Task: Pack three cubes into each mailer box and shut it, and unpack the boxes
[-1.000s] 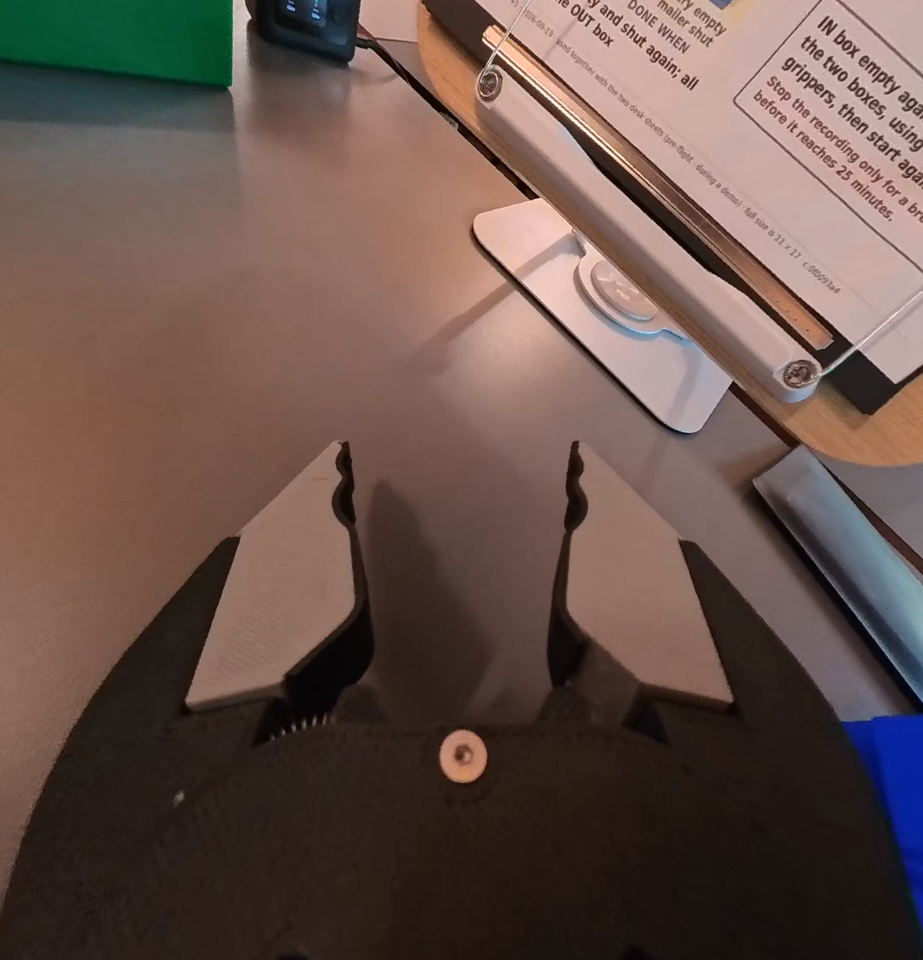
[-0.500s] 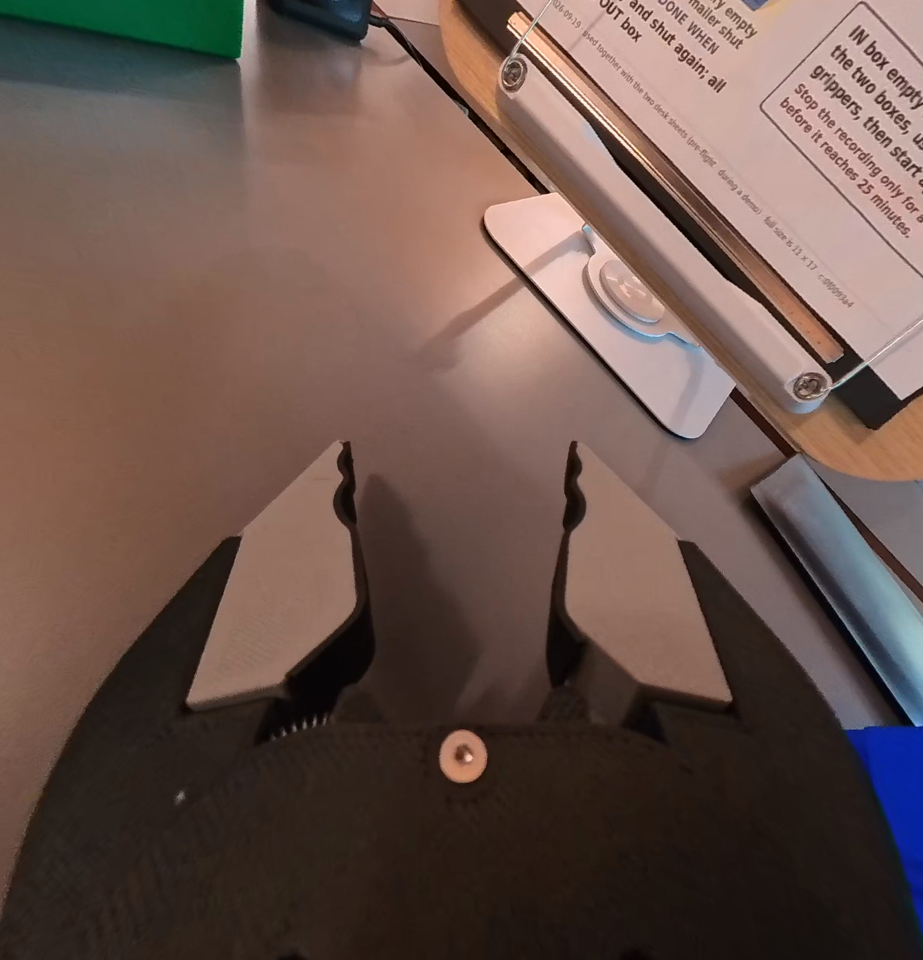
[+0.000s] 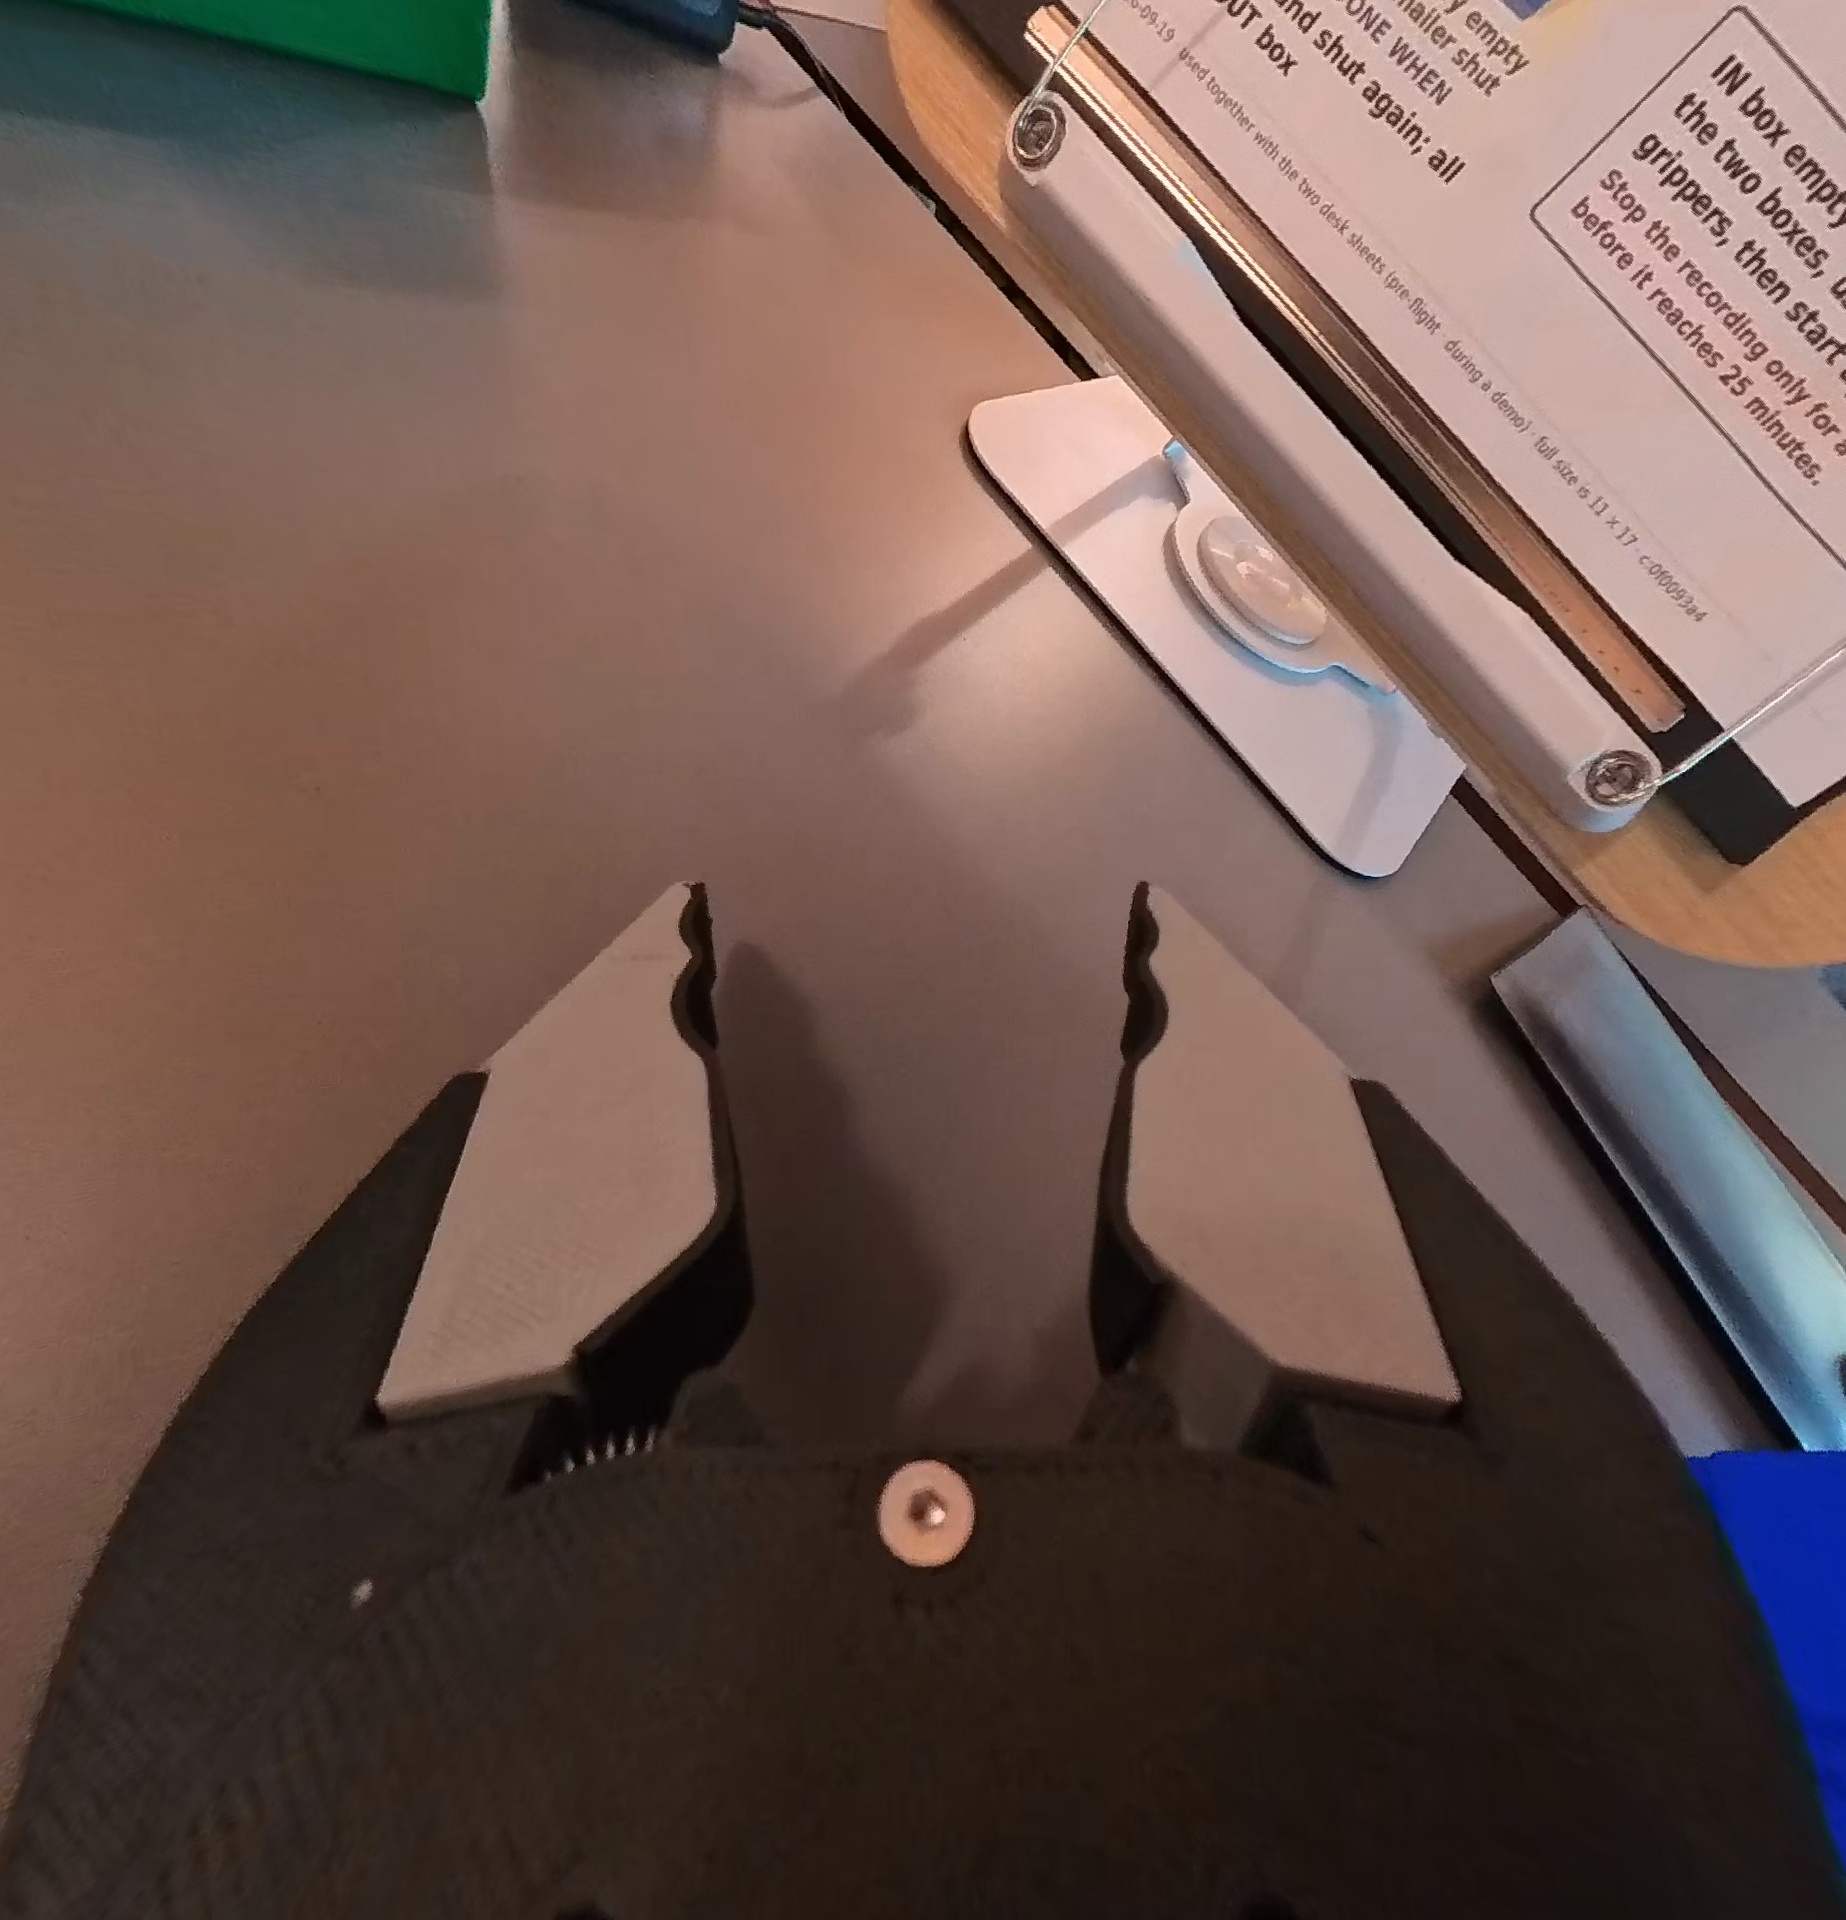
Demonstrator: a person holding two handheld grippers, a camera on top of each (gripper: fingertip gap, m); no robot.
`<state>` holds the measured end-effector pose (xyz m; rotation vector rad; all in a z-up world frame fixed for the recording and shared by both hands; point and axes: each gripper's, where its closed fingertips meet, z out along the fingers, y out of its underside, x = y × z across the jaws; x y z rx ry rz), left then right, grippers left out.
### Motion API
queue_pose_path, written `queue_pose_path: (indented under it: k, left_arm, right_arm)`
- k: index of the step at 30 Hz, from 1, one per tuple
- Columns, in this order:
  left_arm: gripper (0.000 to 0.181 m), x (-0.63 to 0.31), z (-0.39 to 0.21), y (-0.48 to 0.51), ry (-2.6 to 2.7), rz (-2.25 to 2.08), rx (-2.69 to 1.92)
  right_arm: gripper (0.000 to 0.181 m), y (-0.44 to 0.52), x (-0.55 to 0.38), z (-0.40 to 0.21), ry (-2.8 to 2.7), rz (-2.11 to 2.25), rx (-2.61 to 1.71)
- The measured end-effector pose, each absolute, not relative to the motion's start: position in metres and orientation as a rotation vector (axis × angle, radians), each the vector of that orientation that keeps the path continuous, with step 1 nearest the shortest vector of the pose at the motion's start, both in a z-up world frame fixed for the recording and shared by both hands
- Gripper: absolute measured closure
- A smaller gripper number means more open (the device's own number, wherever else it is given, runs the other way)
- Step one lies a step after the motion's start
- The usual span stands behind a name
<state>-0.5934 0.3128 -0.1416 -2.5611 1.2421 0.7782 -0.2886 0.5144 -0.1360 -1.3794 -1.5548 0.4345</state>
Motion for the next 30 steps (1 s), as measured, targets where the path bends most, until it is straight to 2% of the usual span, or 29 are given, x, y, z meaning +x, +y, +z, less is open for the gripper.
queue_pose_path:
  k: [7,17,23,27,30]
  left_arm:
    - [0.113,-0.589,-0.134,0.303,1.401,0.671,-2.695]
    - [0.117,-0.557,-0.119,0.274,1.436,0.257,-2.911]
    - [0.121,-0.526,-0.101,0.25,1.246,-0.246,-3.039]
    - [0.122,-0.518,-0.095,0.243,1.168,-0.435,-3.064]
    - [0.134,-0.52,-0.087,0.248,1.08,-0.502,-3.037]
  right_arm:
    - [0.104,0.514,-0.288,-0.135,-1.549,0.444,-1.378]
    - [0.104,0.512,-0.289,-0.136,-1.569,0.437,-1.364]
    - [0.104,0.511,-0.289,-0.137,-1.578,0.428,-1.353]
    - [0.104,0.51,-0.289,-0.137,-1.58,0.431,-1.356]
    - [0.104,0.51,-0.289,-0.138,-1.585,0.43,-1.358]
